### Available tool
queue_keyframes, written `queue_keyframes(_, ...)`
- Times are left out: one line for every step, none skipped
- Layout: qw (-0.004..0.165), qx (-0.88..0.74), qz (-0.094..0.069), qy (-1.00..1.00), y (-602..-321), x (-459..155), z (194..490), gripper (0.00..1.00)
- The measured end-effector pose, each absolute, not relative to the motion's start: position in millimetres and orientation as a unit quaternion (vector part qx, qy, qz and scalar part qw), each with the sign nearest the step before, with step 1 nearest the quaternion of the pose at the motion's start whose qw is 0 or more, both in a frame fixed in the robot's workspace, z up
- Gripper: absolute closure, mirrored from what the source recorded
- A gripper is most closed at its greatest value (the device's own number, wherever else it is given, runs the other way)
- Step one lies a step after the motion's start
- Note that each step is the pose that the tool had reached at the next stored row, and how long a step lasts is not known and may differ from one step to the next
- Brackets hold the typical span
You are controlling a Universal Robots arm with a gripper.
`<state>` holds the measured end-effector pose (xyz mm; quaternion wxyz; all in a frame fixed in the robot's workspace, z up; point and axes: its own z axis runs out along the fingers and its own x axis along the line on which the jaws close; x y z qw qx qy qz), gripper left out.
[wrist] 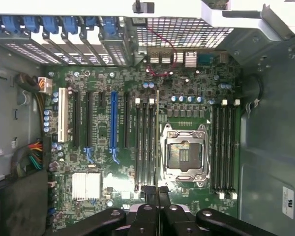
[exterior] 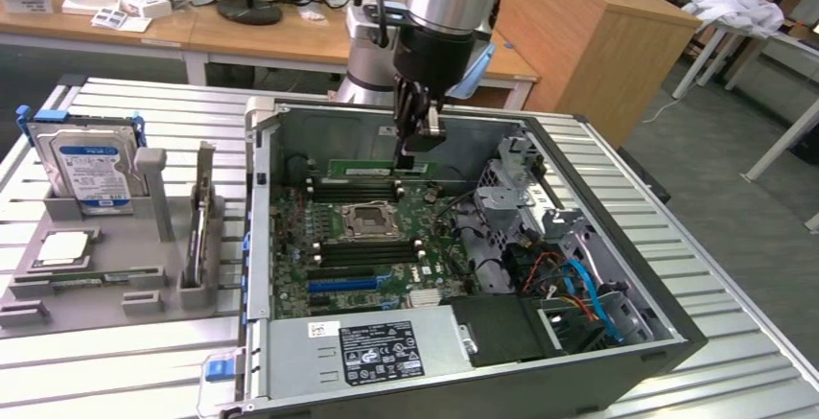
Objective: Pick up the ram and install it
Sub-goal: 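Pick up the ram and move it above insertion slot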
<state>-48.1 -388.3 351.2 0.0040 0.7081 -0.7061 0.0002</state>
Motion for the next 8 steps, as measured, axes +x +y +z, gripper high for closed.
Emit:
queue_keyframes(0.004, 0.708, 0.000, -0.706, -389.4, -48.1, 351.2, 0.88)
queue_keyframes(0.004, 0.708, 0.000, -0.706, -390.3, -48.1, 351.2, 0.88)
queue_keyframes(0.004, 0.708, 0.000, -0.706, -391.2, -48.1, 351.1, 0.88)
queue_keyframes(0.004, 0.708, 0.000, -0.706, -391.9, -48.1, 351.1, 0.88)
queue_keyframes(0.004, 0.708, 0.000, -0.706, -392.0, -48.2, 351.0, 0.88)
queue_keyframes(0.004, 0.708, 0.000, -0.706, -392.0, -48.1, 351.0, 0.88)
queue_keyframes(0.004, 0.708, 0.000, -0.706, -392.0, -48.2, 351.0, 0.88)
queue_keyframes(0.004, 0.708, 0.000, -0.706, -392.0, -48.1, 350.7, 0.88)
